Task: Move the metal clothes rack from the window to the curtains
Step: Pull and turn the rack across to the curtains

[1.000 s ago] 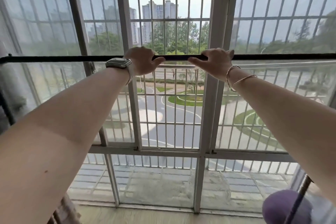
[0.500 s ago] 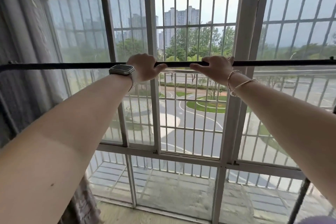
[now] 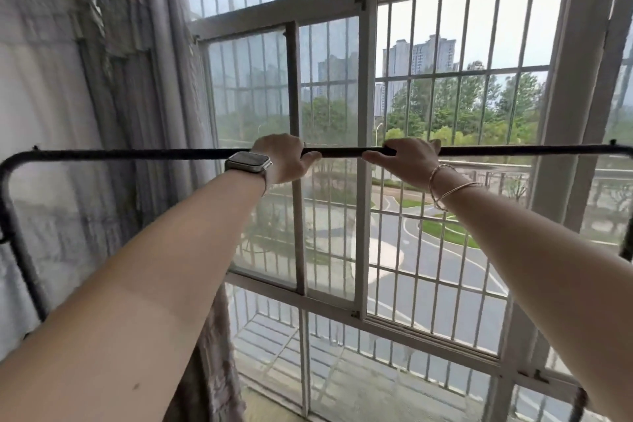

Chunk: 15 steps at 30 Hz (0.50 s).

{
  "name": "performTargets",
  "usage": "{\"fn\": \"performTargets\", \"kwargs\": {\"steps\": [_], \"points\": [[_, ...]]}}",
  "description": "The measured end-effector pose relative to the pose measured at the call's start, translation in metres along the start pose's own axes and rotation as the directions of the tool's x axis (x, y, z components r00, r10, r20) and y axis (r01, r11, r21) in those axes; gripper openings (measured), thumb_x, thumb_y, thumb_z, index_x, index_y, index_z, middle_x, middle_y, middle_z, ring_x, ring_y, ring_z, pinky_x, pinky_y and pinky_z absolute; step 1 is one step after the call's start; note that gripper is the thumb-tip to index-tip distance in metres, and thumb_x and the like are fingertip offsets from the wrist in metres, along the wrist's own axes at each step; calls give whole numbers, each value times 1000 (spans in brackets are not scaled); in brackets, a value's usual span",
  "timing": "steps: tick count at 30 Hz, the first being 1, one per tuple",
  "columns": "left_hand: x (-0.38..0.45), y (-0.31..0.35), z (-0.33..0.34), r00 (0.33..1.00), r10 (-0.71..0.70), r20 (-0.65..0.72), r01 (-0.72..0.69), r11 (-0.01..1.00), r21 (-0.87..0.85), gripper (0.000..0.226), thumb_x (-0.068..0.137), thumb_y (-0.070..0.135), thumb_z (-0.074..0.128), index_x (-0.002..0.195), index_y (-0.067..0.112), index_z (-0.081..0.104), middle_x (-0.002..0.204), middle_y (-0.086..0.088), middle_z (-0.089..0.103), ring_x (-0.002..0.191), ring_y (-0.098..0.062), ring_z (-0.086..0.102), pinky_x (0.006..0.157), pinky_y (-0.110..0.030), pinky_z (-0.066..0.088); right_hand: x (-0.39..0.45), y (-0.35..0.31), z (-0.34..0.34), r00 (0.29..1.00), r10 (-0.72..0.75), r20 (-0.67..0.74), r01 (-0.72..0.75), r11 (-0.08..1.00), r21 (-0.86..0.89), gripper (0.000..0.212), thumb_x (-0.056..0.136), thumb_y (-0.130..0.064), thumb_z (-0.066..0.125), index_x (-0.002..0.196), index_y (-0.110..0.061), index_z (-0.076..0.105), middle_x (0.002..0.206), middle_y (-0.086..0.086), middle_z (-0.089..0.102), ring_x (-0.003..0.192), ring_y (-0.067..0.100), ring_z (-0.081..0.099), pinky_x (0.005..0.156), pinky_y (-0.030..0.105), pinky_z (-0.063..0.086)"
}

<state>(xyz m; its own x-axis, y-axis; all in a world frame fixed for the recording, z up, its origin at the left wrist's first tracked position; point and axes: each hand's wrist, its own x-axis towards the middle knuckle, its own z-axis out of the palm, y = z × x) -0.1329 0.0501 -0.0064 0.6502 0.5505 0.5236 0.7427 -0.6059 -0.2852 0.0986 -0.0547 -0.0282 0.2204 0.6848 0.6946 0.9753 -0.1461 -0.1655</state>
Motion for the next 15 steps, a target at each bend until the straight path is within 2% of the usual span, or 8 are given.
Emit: {"fn": "performTargets", "kwargs": {"steps": [3, 7, 11, 15], "points": [[-16, -20, -6, 995, -79, 66, 78, 997, 19, 65, 91, 64, 26, 64, 11, 52, 58, -2, 50, 54, -20, 53, 51, -27, 36, 8, -24, 17, 999, -39, -28, 40, 998, 47, 57, 78, -74, 44, 59, -21, 52, 58, -7, 50, 73, 22, 53, 96, 45, 25], [-33, -44, -11, 981, -144, 127, 134, 988, 81, 69, 93, 61, 25, 85, 5, 64, 71, -6, 57, 63, -21, 54, 59, -29, 39, 17, -52, 35, 996, -83, -21, 85, 986, 145, 57, 77, -75, 45, 55, -22, 46, 55, -8, 47, 74, 22, 51, 94, 44, 23], [-50, -77, -10, 974, -193, 117, 184, 980, 80, 63, 94, 58, 27, 82, 6, 60, 69, -6, 53, 63, -22, 52, 53, -28, 32, 27, -87, 54, 991, -133, -26, 135, 974, 184, 57, 75, -78, 41, 56, -24, 47, 60, -5, 54, 75, 22, 53, 83, 36, 18], [-70, -122, -2, 977, -210, 49, 202, 972, 124, 62, 93, 58, 26, 84, 8, 61, 75, -6, 61, 63, -21, 55, 51, -30, 32, 40, -131, 77, 984, -177, -22, 178, 966, 188, 63, 74, -80, 36, 65, -22, 58, 63, -4, 58, 71, 18, 53, 84, 39, 22]]}}
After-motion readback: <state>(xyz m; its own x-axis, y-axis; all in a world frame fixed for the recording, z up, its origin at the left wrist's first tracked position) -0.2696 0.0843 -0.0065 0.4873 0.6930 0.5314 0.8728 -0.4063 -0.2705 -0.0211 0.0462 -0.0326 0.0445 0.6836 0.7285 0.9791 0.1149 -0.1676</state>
